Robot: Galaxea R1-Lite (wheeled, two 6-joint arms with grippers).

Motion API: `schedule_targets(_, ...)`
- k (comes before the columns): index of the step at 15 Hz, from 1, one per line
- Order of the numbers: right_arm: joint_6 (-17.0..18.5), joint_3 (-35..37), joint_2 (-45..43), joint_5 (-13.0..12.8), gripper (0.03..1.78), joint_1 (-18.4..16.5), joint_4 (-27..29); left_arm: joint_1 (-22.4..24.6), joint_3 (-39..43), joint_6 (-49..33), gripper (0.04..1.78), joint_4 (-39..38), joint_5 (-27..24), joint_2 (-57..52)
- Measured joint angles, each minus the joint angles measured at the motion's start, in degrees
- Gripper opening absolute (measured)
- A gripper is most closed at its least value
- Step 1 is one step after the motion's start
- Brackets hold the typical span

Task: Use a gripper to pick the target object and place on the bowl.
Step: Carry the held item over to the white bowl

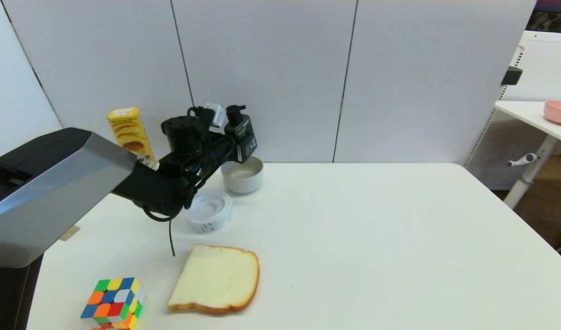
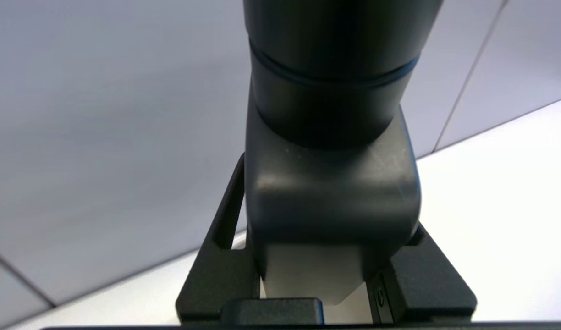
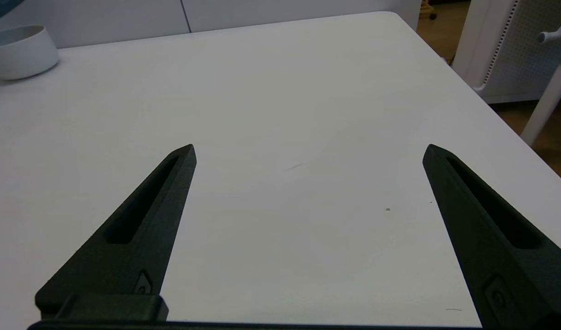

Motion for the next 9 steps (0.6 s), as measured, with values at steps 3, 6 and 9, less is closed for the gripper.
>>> schedule_targets(3, 0.0, 0.0, 0.0, 0.0, 1.71, 0.0, 0.0, -0.3, 0.0, 0.2, 0.61, 2.0, 0.1, 0.3)
schedule_targets(6, 0.0, 0.0, 0.0, 0.0, 1.71, 0.0, 0.0, -0.2, 0.9, 0.3, 0.61, 4.9, 0.2, -1.0)
schedule_targets(9, 0.0, 0.0, 0.0, 0.0, 1.71, 0.0, 0.0, 0.0, 3.2, 0.3, 0.61, 7.9, 0.2, -3.3)
